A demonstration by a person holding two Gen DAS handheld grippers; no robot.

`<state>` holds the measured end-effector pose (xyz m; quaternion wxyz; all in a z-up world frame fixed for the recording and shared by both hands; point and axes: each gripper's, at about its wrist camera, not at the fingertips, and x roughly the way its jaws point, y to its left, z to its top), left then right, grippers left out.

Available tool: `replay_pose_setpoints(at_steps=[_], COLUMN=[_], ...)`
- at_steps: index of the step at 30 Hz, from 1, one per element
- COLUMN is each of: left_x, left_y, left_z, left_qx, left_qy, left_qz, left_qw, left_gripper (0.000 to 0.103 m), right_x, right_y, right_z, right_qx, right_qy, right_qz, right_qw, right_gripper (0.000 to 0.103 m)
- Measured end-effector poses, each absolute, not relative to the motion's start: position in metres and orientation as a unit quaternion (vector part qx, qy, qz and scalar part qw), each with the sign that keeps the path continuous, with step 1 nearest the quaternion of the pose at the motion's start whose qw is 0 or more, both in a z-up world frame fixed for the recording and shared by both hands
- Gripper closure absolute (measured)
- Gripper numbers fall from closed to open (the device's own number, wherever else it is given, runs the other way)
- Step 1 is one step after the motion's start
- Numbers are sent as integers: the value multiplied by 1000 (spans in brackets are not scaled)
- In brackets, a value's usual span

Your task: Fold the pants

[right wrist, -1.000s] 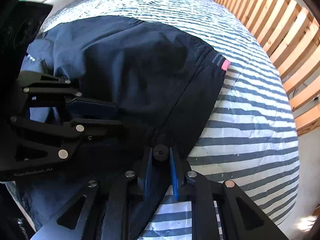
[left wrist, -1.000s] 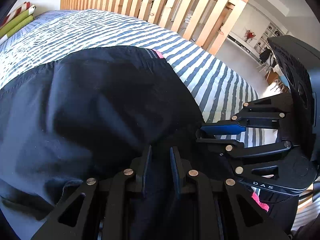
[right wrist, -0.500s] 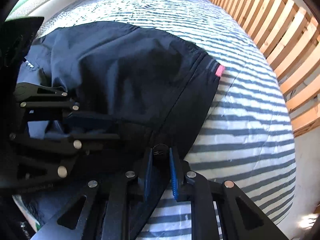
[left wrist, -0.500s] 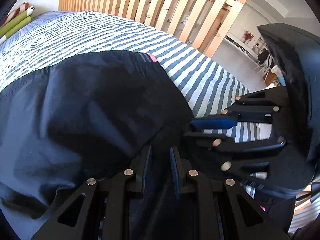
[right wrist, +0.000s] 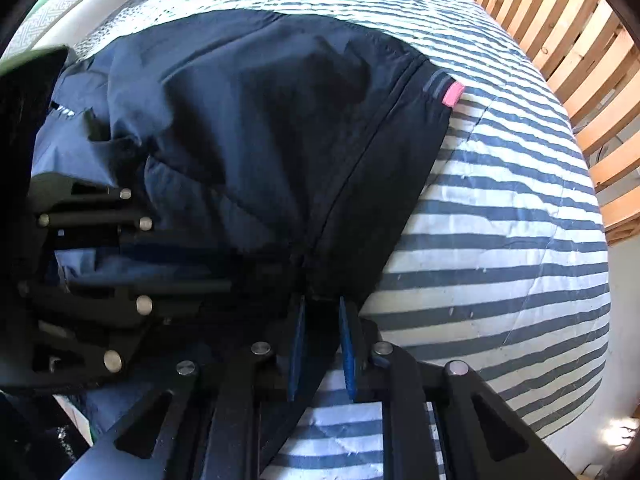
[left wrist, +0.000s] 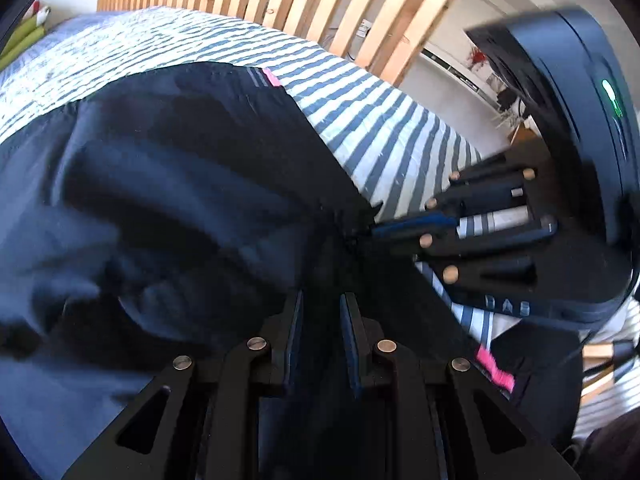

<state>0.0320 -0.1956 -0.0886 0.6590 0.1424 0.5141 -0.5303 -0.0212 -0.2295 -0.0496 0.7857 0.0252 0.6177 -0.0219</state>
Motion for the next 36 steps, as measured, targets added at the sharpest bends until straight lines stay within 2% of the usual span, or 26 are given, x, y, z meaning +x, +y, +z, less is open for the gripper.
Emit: replay_pose_setpoints(at_steps=[5, 11, 15, 17, 19, 25, 28, 32, 36], left_x=[32, 32, 31, 25, 18, 14, 16, 9, 14], left_y=[-190, -194, -179, -163, -141, -30, 41, 141, 224], left_z=[-87, -88, -89, -86, -80, -44, -28, -14, -8], left_qx=[138, 141, 120, 112, 101, 43, -4, -48, -69], left_qy=[521, 520, 534, 542, 548, 550, 547, 530, 509], left_qz=[-528, -530, -523, -515, -508, -427, -364, -266, -182], left_qw=[656, 655, 654, 654, 656, 716, 753, 803, 839], left_gripper=[82, 82, 83, 83, 83, 83, 82, 82, 77], right_x=[-31, -39, -23, -24, -32, -66, -82, -97, -115], right_y=[-236, -248, -248, -248, -253, -247, -219, -163, -100], right_z=[-45, -20, -42, -36, -31, 1, 19, 30, 23], right_qx=[40, 79, 63, 57, 64, 68, 66, 47, 7], right_qy=[607, 550, 570, 569, 574, 549, 534, 520, 523], right_qz=[-16, -21, -40, -43, -54, -64, -42, 10, 68], right_qw=[794, 831, 818, 819, 814, 831, 842, 853, 849], right_gripper=[96, 96, 95, 91, 90, 88, 87, 77, 75])
